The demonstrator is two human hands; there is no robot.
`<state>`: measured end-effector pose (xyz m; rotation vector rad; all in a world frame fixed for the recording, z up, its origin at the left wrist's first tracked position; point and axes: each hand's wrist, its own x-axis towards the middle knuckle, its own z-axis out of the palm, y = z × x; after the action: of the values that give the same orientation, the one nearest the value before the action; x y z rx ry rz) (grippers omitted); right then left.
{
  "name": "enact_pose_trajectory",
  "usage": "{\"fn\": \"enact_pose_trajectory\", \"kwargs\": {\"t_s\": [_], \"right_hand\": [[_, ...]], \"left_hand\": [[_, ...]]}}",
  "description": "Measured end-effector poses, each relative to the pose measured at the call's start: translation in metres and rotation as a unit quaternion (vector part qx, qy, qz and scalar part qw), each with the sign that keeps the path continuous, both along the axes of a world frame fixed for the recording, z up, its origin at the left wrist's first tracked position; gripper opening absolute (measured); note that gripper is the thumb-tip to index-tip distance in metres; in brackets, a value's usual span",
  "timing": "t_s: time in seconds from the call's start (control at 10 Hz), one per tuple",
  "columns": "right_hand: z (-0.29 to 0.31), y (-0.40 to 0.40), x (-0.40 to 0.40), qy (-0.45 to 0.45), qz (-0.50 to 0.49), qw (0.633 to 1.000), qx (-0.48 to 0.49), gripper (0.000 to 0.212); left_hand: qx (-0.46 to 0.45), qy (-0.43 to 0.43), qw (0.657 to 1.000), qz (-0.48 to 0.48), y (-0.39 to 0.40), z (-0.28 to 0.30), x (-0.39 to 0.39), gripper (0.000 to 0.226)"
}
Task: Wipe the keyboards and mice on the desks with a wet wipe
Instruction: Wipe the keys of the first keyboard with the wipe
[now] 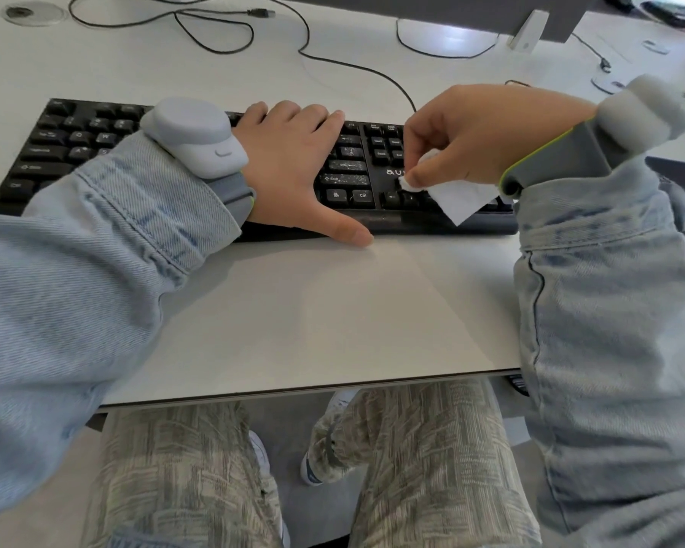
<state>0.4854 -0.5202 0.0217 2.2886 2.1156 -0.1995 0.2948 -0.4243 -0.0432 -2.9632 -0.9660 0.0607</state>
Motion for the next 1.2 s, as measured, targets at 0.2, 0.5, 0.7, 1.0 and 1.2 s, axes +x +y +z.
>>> {"fn": "enact_pose_trajectory", "kwargs": {"t_s": [0.2, 0.5, 0.7, 1.0, 1.2], "right_hand": [[0.0, 0.004, 0.004, -0.007, -0.021, 1.0, 0.008, 0.01], [0.001, 0.002, -0.003, 0.041, 0.019, 0.997, 0.063, 0.01], [-0.002, -0.003, -0.023, 0.028, 0.049, 0.998, -0.029, 0.017], [-0.006, -0.007, -0.023, 0.07, 0.055, 0.996, 0.025, 0.011], [-0.004, -0.021, -0.002, 0.046, -0.004, 0.998, 0.031, 0.01]], "left_hand": [[-0.002, 0.001, 1.0, 0.003, 0.002, 0.001, -0.003, 0.157], [-0.002, 0.001, 1.0, 0.001, 0.001, -0.001, -0.001, 0.157], [0.002, -0.004, 1.0, 0.002, 0.0, 0.0, 0.0, 0.158], [0.003, -0.003, 1.0, 0.003, -0.001, 0.0, 0.001, 0.157], [-0.001, 0.001, 1.0, -0.002, -0.001, 0.0, -0.001, 0.155]]}}
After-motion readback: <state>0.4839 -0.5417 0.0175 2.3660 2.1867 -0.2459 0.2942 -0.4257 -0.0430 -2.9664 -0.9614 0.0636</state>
